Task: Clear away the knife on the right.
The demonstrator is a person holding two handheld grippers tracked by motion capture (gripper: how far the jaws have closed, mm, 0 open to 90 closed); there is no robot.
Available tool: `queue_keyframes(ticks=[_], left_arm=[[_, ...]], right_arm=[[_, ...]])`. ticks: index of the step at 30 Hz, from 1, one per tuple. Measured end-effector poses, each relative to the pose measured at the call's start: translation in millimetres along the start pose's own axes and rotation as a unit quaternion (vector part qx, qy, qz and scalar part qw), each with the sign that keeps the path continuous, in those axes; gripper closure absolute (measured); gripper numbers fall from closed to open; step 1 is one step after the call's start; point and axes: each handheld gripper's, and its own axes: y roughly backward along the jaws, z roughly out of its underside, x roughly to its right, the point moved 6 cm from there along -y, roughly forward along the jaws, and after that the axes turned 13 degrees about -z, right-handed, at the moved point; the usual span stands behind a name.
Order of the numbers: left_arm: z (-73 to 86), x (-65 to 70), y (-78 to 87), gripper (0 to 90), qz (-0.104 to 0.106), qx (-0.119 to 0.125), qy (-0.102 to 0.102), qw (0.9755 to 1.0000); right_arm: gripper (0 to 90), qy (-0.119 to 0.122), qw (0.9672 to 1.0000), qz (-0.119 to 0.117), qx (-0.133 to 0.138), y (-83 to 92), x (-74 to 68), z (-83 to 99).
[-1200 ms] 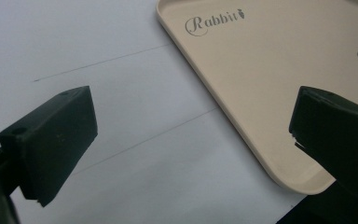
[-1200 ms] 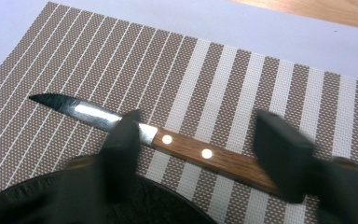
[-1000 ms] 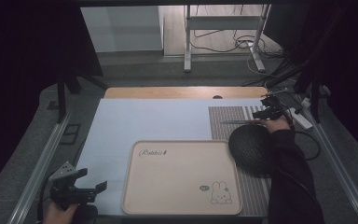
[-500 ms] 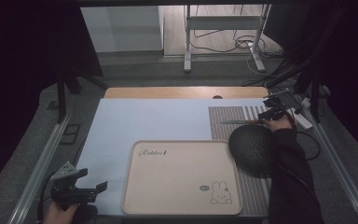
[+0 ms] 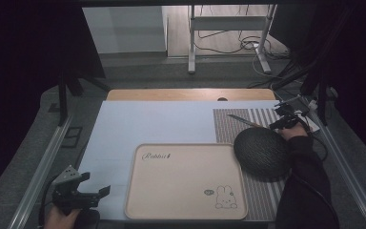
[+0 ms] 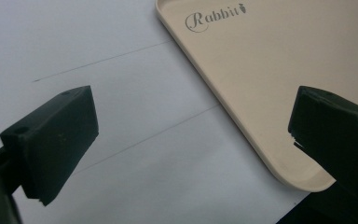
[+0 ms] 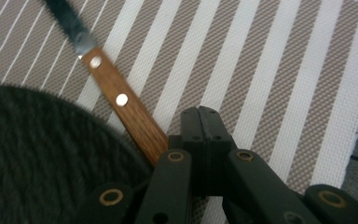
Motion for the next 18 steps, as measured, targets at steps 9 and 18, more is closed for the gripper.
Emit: queue_keyframes(ticks=[9,18], left_arm=[[0.0,0.3,-0.1,1.8,-0.002,-0.001,-0.003,1.0],[0.0,0.6,-0.2,1.8,-0.002,-0.001,-0.004,1.0]], right_arm=[[86.1,-0.004,0.9999,-0.01,-0.01,2.3,-2.4,2.3],[39.4,-0.019,0.9989,-0.019,0.038,9.9,-9.2,-14.0]])
